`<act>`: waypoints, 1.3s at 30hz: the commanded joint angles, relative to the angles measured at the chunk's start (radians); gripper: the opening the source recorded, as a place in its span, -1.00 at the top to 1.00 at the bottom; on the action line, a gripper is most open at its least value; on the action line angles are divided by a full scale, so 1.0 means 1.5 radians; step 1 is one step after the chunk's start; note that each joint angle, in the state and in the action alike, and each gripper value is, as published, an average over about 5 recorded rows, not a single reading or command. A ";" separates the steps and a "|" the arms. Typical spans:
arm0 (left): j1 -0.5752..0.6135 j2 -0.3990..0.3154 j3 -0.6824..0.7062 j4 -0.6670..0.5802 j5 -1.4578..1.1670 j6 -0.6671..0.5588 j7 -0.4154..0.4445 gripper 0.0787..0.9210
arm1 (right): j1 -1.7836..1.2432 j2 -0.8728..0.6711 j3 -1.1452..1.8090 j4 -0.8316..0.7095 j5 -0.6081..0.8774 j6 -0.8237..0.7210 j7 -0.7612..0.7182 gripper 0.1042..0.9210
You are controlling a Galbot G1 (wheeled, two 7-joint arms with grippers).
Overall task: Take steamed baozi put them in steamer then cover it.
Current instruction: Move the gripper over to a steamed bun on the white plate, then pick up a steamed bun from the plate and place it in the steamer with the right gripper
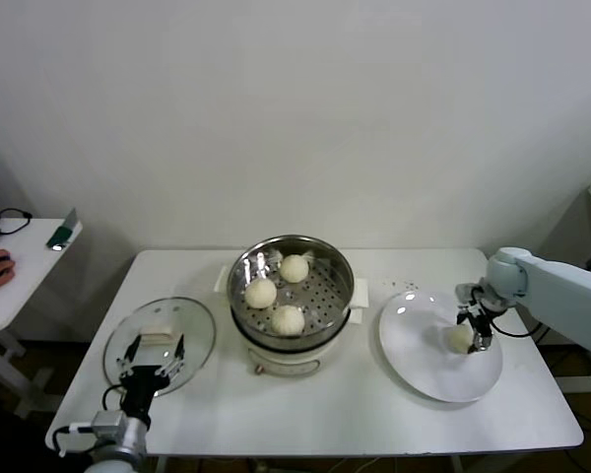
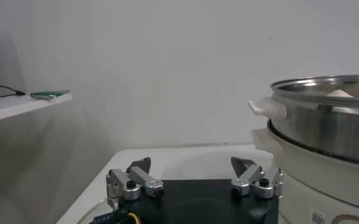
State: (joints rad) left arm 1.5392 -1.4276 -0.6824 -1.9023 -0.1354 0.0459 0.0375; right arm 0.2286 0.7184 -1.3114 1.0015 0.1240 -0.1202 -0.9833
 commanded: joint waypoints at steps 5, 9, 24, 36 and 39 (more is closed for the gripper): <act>0.000 -0.002 -0.001 -0.002 0.001 0.000 0.000 -0.77 | 0.045 -0.008 -0.015 0.024 -0.004 0.003 -0.010 -0.47; -0.001 -0.001 0.000 0.001 0.001 0.000 -0.001 -0.77 | 0.161 -0.025 -0.094 0.080 0.027 0.008 -0.016 -0.45; -0.010 0.006 0.009 0.001 -0.005 0.001 0.000 -0.77 | 0.693 0.085 -0.400 0.334 0.385 -0.041 -0.014 -0.46; -0.013 0.016 0.009 0.000 -0.018 0.002 0.000 -0.77 | 0.649 0.246 -0.307 0.357 0.586 -0.155 0.096 -0.46; -0.012 0.016 0.009 -0.001 -0.015 0.001 0.000 -0.77 | 0.612 0.284 -0.288 0.339 0.600 -0.171 0.116 -0.46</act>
State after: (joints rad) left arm 1.5204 -1.4048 -0.6688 -1.9030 -0.1597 0.0482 0.0364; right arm 1.1232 0.9742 -1.7714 1.4749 0.8117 -0.2813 -0.9026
